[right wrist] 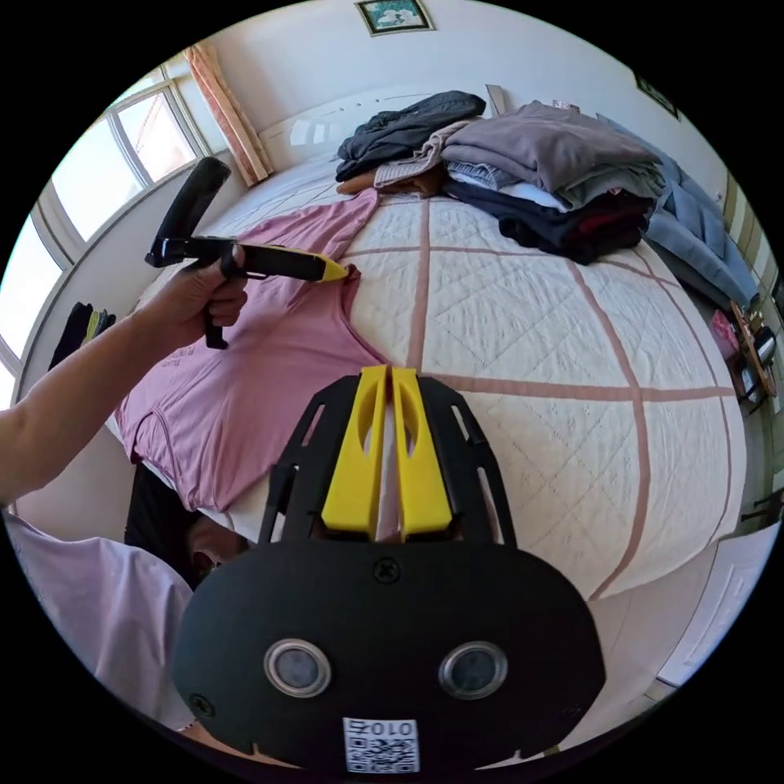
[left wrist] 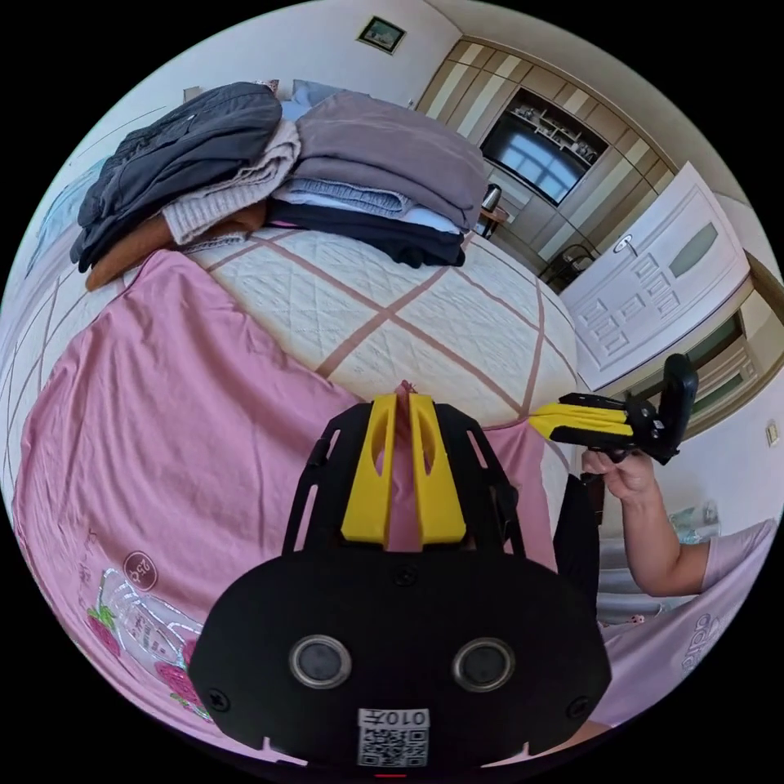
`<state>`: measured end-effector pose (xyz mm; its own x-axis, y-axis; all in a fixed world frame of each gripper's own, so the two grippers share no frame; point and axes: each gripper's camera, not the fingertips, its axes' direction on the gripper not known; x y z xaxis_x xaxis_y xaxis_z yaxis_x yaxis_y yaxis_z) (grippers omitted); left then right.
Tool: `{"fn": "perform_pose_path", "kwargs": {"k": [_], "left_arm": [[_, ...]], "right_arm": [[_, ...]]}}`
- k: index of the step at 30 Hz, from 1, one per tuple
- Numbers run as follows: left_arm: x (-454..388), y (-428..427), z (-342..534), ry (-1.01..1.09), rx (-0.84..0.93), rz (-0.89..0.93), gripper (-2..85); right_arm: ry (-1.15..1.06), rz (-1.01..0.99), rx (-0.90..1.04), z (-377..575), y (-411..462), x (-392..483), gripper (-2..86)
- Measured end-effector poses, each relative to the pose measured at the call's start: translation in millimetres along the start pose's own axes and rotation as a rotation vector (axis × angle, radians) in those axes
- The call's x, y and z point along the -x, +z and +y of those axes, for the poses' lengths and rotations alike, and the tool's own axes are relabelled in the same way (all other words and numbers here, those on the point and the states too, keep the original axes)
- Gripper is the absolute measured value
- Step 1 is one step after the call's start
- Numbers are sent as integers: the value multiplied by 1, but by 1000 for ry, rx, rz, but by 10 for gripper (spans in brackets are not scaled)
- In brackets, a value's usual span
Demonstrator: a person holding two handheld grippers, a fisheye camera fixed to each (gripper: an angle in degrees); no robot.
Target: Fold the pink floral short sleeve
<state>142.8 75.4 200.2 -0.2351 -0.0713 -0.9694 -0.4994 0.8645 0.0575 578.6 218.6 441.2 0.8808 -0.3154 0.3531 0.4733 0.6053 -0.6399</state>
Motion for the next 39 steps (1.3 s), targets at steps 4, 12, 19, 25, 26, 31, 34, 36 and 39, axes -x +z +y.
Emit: {"fn": "perform_pose_path", "kwargs": {"k": [4,12,19,25,26,31,34,36,39], "left_arm": [[-20,-52,22,27,-113,50,73],[-90,-192,170,81,-273,-45,92],[-85,-308,370,-284,-133,-486,86],[-57,-390,478,-595,-224,-498,81],[-54,-395,483,-610,-227,-498,81],[-30,-428,502,-633,-281,-413,86],[-24,-443,502,-635,-254,-442,85],[-23,-449,504,-623,-230,-442,83],[-24,-459,512,-584,-267,-364,69]], "right_arm": [[28,-9,-46,10,-7,1,34],[172,-24,-332,46,-76,8,56],[-245,-116,-293,-2,-59,201,41],[-679,-346,-49,-21,37,442,26],[-760,-366,-32,-20,48,484,25],[-979,-341,58,-18,78,592,25],[-982,-331,41,-16,78,604,22],[-957,-316,49,-14,80,599,20],[-912,-281,88,-13,89,586,17]]}}
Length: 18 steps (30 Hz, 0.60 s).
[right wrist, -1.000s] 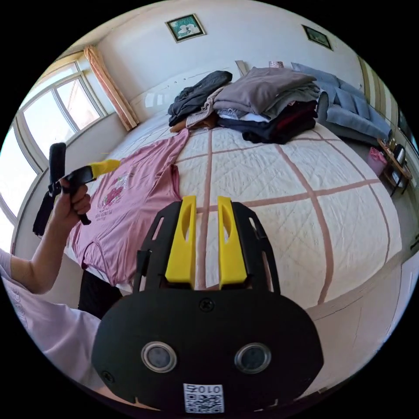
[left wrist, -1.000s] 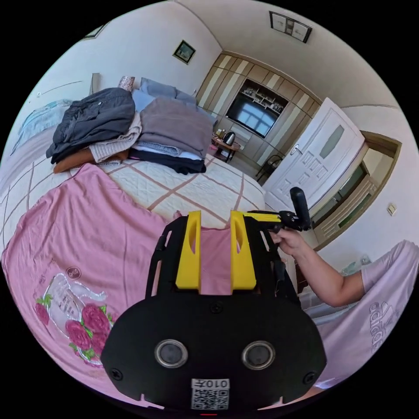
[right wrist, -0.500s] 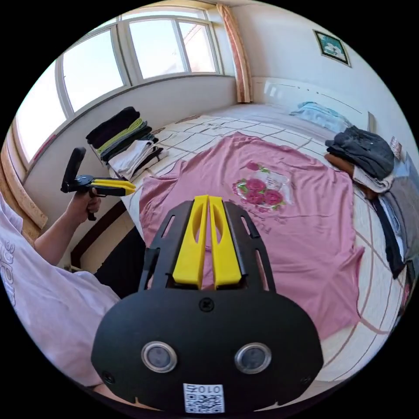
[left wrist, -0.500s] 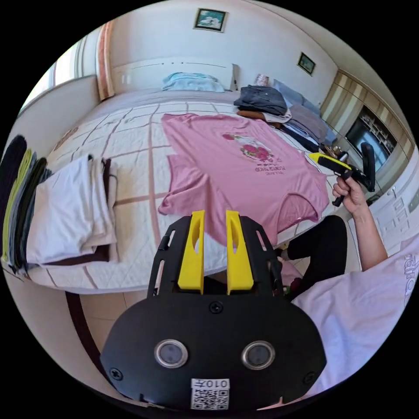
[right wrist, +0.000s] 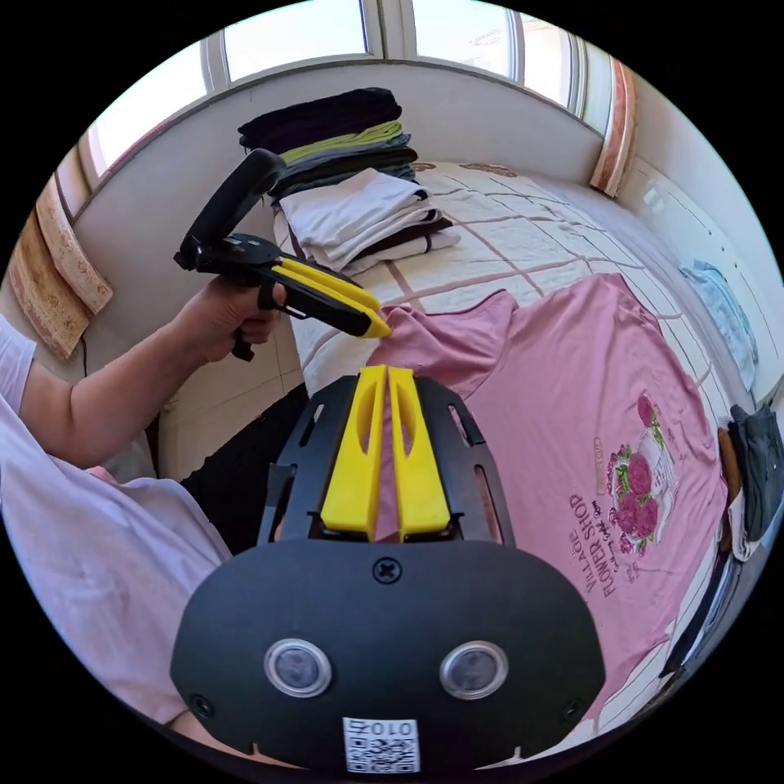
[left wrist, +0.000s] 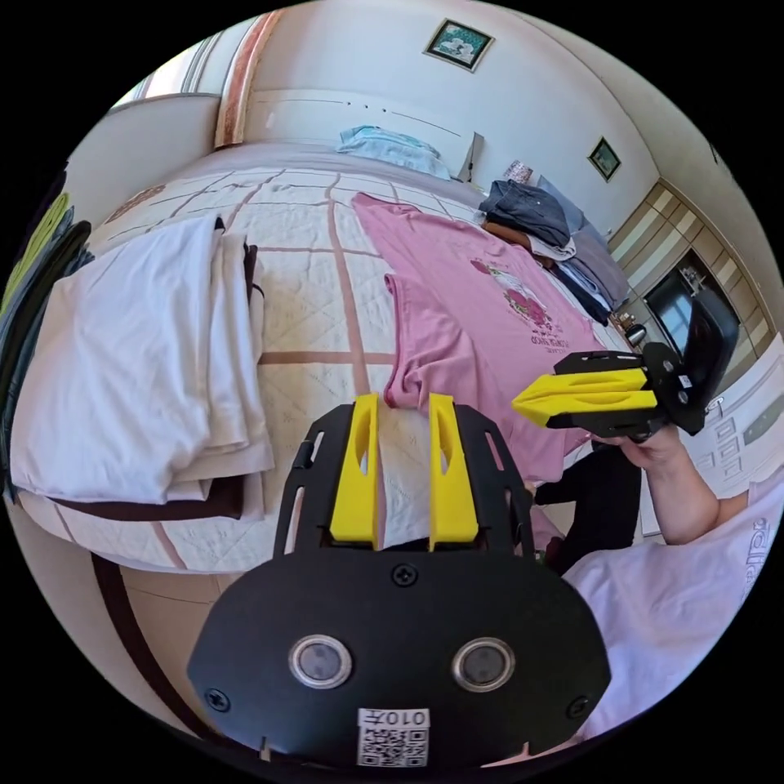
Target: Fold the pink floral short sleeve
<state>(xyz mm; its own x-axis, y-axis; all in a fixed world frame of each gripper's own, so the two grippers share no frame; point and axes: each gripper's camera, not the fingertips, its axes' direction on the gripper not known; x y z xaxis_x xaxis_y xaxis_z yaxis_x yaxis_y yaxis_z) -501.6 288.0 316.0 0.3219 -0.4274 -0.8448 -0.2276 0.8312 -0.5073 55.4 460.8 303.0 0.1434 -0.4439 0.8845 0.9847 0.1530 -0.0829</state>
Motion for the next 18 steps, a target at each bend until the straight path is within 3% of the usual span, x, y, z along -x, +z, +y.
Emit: {"fn": "perform_pose_path", "kwargs": {"k": [3,6,11,13,18], "left_arm": [[10,-22,7,-5,-99,141,42],[17,-47,4,15,-144,153,16],[7,-78,-25,221,-9,139,4],[4,-82,-36,304,144,157,2],[6,-99,-37,349,197,104,0]], "right_arm": [[60,-6,-7,10,1,-7,19],[78,-14,2,13,8,-10,22],[69,-66,86,15,35,-5,27],[51,-97,108,16,42,-1,28],[24,-73,134,23,54,7,27]]}}
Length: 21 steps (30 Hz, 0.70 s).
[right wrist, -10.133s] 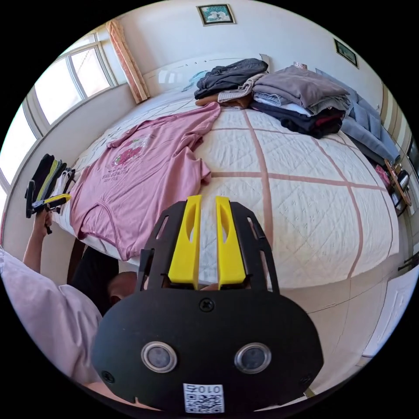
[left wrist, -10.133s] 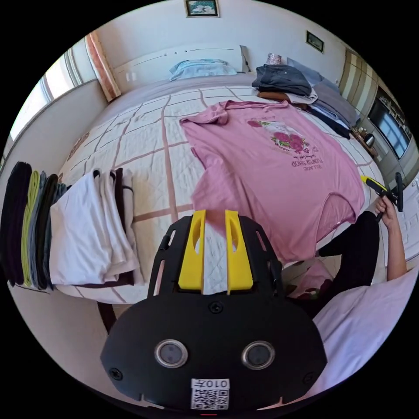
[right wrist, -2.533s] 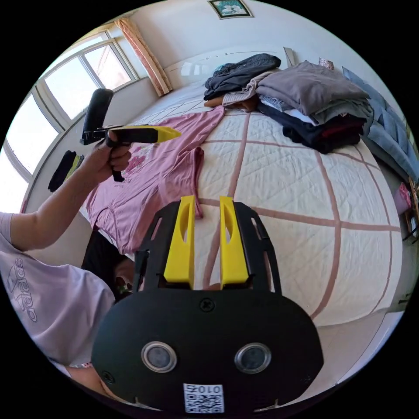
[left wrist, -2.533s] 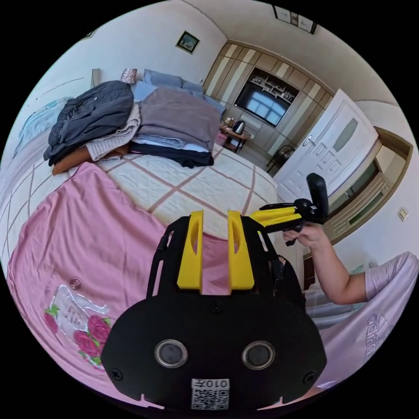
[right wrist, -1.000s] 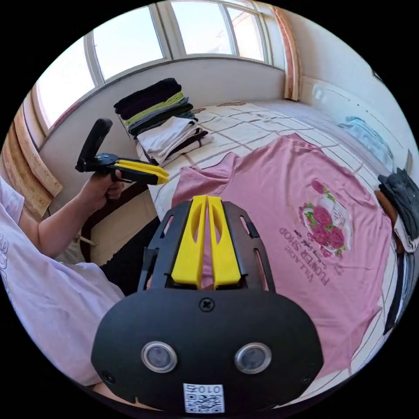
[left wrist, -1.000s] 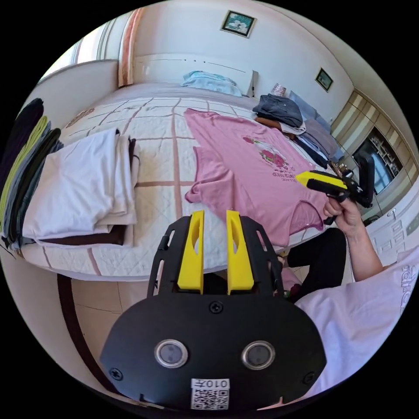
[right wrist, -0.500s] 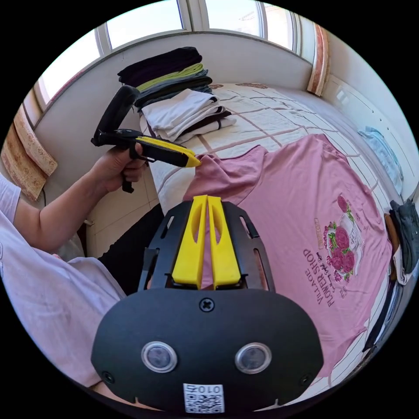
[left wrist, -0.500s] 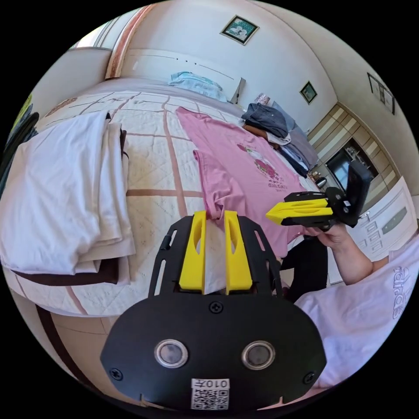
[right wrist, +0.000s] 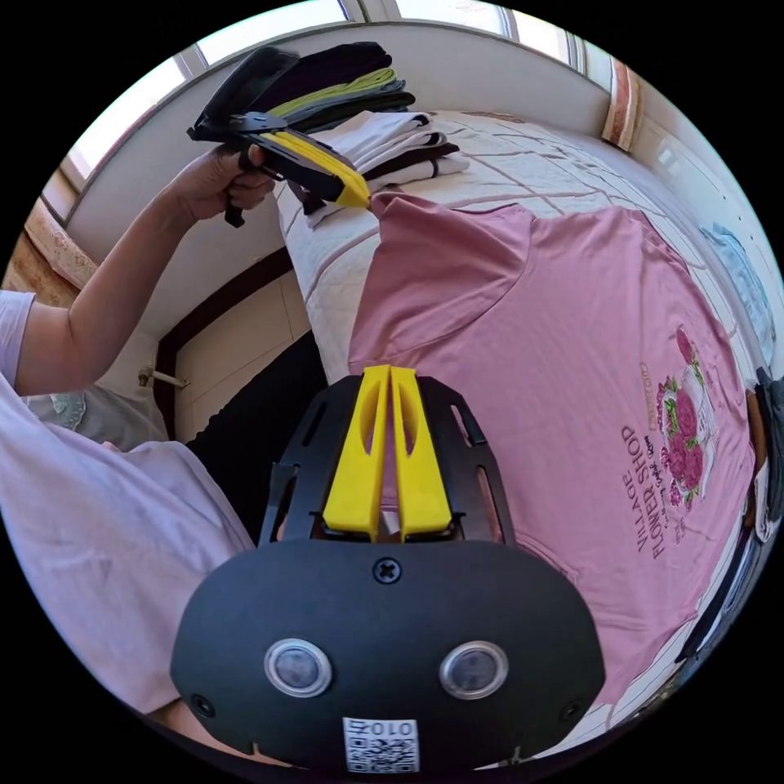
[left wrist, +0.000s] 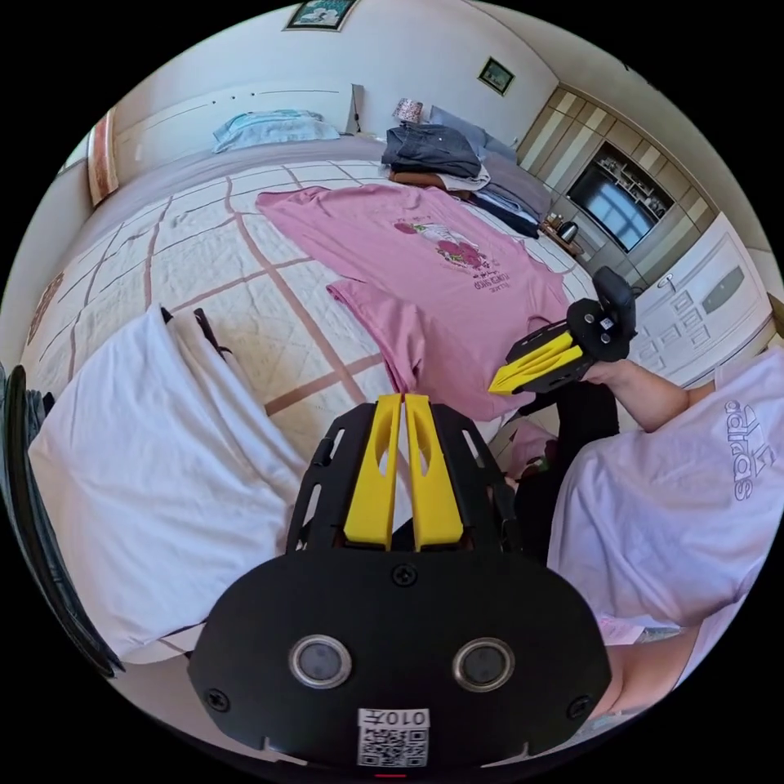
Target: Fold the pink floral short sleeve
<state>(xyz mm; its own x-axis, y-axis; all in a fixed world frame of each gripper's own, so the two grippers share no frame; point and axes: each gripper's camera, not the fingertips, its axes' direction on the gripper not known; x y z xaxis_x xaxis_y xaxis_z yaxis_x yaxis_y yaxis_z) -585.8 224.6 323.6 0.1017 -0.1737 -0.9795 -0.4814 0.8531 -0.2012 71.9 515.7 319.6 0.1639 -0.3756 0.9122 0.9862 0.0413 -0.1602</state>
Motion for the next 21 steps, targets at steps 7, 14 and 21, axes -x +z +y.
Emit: {"fn": "perform_pose_path", "kwargs": {"k": [7,14,21], "left_arm": [[-4,-33,-6,-87,-34,-250,-2],[-9,-36,-12,-86,46,-296,-2],[-5,-33,-19,-134,81,-254,-1]], "right_arm": [[9,-27,2,3,6,-4,26],[4,-13,1,10,6,-2,29],[28,126,-168,-12,-43,14,55]]}}
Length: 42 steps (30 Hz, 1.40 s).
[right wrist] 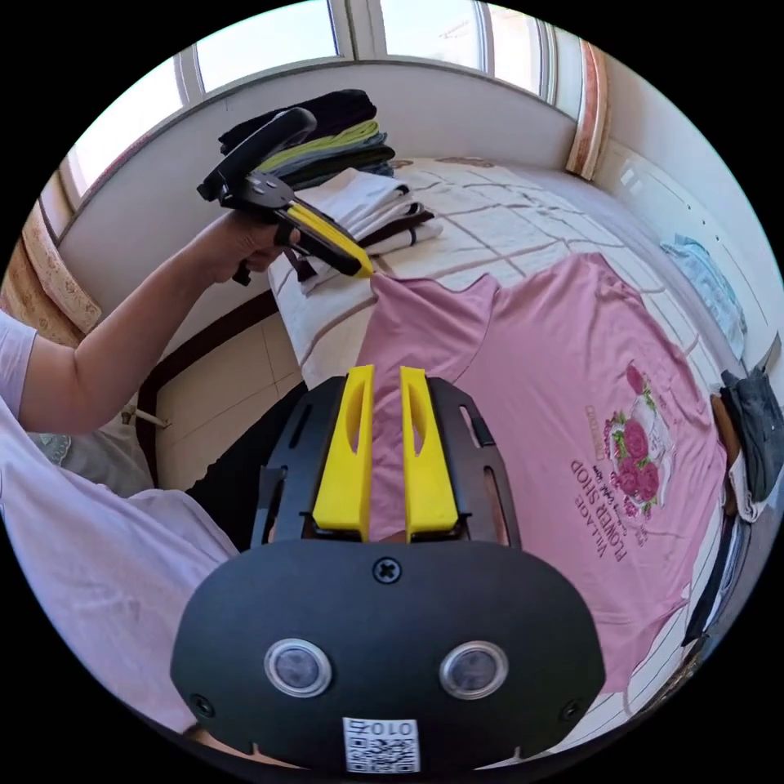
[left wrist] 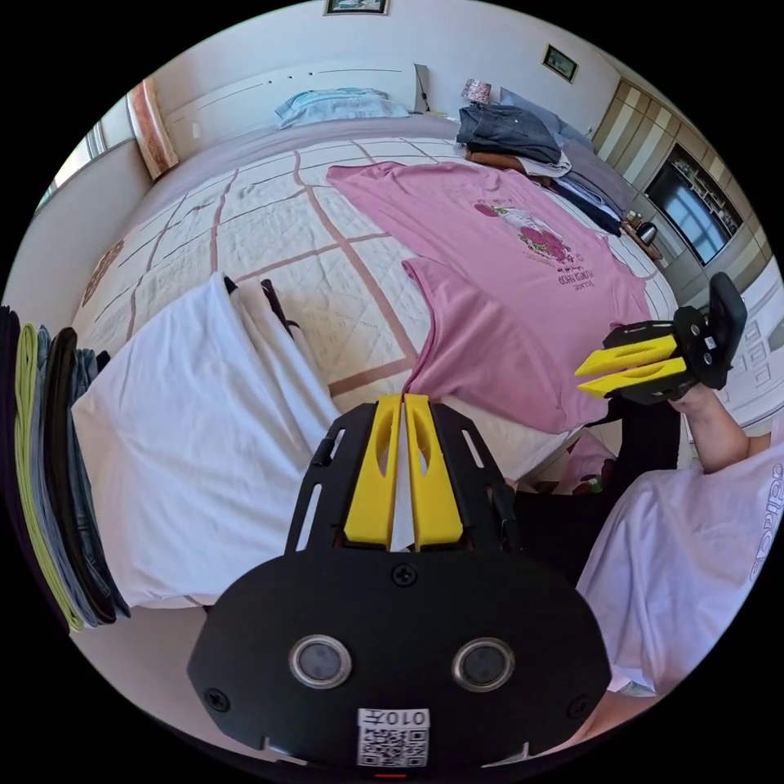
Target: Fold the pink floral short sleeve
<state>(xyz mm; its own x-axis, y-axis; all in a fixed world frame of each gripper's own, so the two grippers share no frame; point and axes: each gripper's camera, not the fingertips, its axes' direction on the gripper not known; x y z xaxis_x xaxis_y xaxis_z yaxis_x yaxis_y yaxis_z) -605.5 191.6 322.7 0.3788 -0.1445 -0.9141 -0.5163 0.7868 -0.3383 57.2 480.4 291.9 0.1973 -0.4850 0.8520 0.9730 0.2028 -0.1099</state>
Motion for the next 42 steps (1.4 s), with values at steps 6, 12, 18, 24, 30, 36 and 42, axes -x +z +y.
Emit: {"fn": "perform_pose_path", "kwargs": {"k": [6,12,18,24,30,36,42], "left_arm": [[2,-27,-13,27,-40,87,-1],[5,-45,-11,45,-78,162,3],[14,-50,4,-35,-120,151,29],[4,-21,-3,-35,-89,211,44],[-18,3,-26,6,-73,250,47],[-40,24,-56,43,-16,186,48],[-72,30,-71,148,-8,178,51]], "right_arm": [[-46,140,-7,-48,18,14,69],[-28,212,15,-74,53,14,49],[134,-29,-14,-58,40,-46,28],[440,-484,-169,0,7,-163,29],[695,-458,-153,89,1,-245,30],[716,-410,-62,111,22,-271,32],[620,-360,-15,100,28,-260,34]]}}
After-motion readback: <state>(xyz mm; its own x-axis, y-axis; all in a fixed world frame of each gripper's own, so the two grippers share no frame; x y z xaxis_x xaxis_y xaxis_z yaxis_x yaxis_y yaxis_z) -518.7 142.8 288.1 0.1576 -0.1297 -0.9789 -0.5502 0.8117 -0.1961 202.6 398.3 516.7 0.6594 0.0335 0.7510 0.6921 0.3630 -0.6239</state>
